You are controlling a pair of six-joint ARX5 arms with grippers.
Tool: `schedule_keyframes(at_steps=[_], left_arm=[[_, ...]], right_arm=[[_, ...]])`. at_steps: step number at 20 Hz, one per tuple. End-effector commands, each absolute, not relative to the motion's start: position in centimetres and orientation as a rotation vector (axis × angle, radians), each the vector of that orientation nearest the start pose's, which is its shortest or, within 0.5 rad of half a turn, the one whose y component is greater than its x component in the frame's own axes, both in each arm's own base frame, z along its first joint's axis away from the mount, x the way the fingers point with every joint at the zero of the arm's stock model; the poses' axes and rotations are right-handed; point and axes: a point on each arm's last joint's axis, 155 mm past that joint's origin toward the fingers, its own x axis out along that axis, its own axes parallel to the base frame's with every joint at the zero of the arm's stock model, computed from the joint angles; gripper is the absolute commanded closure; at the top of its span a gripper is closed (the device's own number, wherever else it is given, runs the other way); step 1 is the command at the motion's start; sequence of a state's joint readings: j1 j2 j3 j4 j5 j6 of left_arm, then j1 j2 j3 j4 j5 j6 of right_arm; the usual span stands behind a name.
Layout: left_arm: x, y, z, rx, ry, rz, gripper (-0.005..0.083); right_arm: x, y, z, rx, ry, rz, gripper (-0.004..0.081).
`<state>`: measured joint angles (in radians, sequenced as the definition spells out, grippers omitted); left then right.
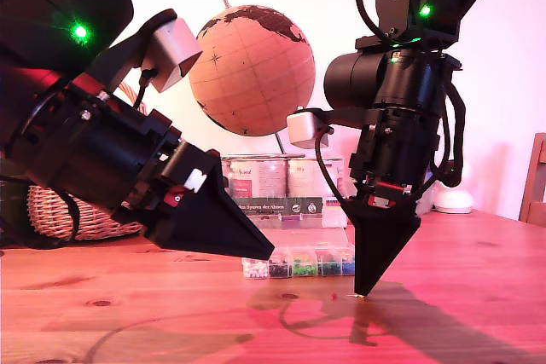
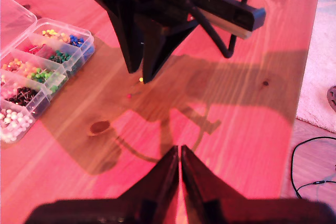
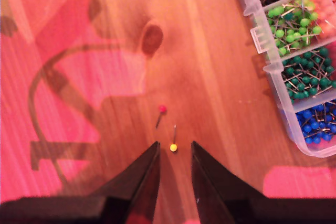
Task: Sort the loose pins on the table into their correct compartments
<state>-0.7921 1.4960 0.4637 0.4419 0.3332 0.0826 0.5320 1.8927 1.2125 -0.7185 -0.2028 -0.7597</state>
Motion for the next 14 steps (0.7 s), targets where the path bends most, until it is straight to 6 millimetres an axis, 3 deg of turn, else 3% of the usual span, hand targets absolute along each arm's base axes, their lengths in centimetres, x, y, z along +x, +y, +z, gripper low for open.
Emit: schedule_keyframes(at_steps=[1, 14], left_arm=[[22.05, -31.25, 4.81, 0.219, 0.568, -1.124, 0.0797], [22.07, -31.24, 4.8, 0.219, 0.568, -1.124, 0.0797]], right_arm=[[30.14, 22.4, -0.26, -0.827, 1.132, 1.137, 0.061], [29.76, 22.17, -1.26, -0.826, 1.166, 1.144, 0.061]])
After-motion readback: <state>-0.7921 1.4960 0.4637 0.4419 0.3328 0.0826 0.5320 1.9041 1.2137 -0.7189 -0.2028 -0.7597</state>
